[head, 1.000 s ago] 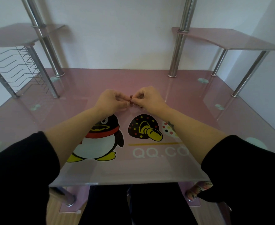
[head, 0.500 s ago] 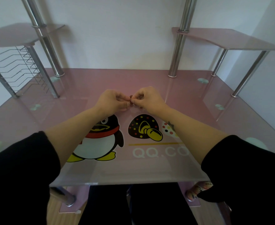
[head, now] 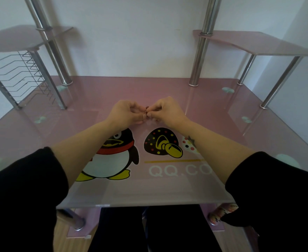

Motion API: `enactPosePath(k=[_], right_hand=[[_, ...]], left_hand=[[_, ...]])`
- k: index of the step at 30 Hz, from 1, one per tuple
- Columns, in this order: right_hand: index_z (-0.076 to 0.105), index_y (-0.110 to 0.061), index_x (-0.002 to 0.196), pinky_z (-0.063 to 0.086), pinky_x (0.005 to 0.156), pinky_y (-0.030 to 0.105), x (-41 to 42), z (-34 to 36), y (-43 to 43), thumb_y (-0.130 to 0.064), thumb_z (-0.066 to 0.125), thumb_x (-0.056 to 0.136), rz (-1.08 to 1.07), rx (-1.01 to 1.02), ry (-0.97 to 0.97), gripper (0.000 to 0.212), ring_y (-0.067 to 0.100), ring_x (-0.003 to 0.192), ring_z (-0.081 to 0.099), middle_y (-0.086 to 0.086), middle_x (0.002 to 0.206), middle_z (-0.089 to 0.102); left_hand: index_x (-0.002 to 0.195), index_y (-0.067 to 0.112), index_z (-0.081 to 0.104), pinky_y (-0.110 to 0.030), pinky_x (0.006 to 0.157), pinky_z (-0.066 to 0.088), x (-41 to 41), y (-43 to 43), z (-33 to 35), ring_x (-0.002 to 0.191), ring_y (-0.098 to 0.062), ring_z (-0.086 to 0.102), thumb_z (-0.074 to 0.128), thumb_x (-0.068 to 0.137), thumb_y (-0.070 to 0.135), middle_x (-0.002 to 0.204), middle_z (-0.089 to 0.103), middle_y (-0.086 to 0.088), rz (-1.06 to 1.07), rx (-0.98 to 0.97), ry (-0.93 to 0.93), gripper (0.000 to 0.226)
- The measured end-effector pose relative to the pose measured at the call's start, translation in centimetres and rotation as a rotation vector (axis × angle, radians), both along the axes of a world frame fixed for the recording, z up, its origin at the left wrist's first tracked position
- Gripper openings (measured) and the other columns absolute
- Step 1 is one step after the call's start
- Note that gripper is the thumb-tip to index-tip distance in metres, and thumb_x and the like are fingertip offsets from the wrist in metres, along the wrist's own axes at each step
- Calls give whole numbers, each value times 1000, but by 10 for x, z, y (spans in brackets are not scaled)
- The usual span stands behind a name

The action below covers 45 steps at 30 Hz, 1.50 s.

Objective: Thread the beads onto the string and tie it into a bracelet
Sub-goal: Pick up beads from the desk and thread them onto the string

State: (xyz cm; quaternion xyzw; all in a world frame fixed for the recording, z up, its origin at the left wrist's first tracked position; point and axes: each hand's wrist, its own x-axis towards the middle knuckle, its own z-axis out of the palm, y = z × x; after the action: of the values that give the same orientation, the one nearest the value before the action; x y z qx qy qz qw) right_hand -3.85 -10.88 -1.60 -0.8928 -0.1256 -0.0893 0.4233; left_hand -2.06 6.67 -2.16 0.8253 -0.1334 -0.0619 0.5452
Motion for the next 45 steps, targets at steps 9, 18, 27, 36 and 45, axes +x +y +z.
enactPosePath(k=[9,18,27,36,45], right_hand=[[64,-1,97,57,59,28,-1,3,1,-4,73,81,25,59,78,19,10,57,66,11,75,71],[68,-4,93,57,56,25,-1,3,0,-3,65,87,12,133,91,7,12,59,66,6,72,70],[67,1,100,56,58,29,1,7,4,-1,60,90,-32,163,93,12,11,57,63,14,75,70],[63,2,98,55,60,33,1,8,6,3,54,91,-31,203,130,12,21,63,64,27,87,70],[68,0,97,50,53,16,6,4,7,-6,63,89,-85,220,98,11,13,56,58,21,88,71]], left_hand=[[84,18,69,-36,81,60,0,1,1,79,-19,74,80,76,14,81,75,-6,32,47,-39,15],[90,17,71,-34,79,59,3,5,-2,81,-21,74,79,78,13,83,76,-7,30,16,-31,14],[105,2,66,-31,75,61,1,1,-3,78,-20,72,65,89,3,84,72,-12,14,-71,22,16],[108,2,66,-25,71,60,7,5,-7,78,-20,71,62,91,4,89,73,-15,21,-176,123,18],[104,5,60,-25,68,60,8,5,-8,80,-20,73,60,92,3,99,72,-20,-10,-215,196,12]])
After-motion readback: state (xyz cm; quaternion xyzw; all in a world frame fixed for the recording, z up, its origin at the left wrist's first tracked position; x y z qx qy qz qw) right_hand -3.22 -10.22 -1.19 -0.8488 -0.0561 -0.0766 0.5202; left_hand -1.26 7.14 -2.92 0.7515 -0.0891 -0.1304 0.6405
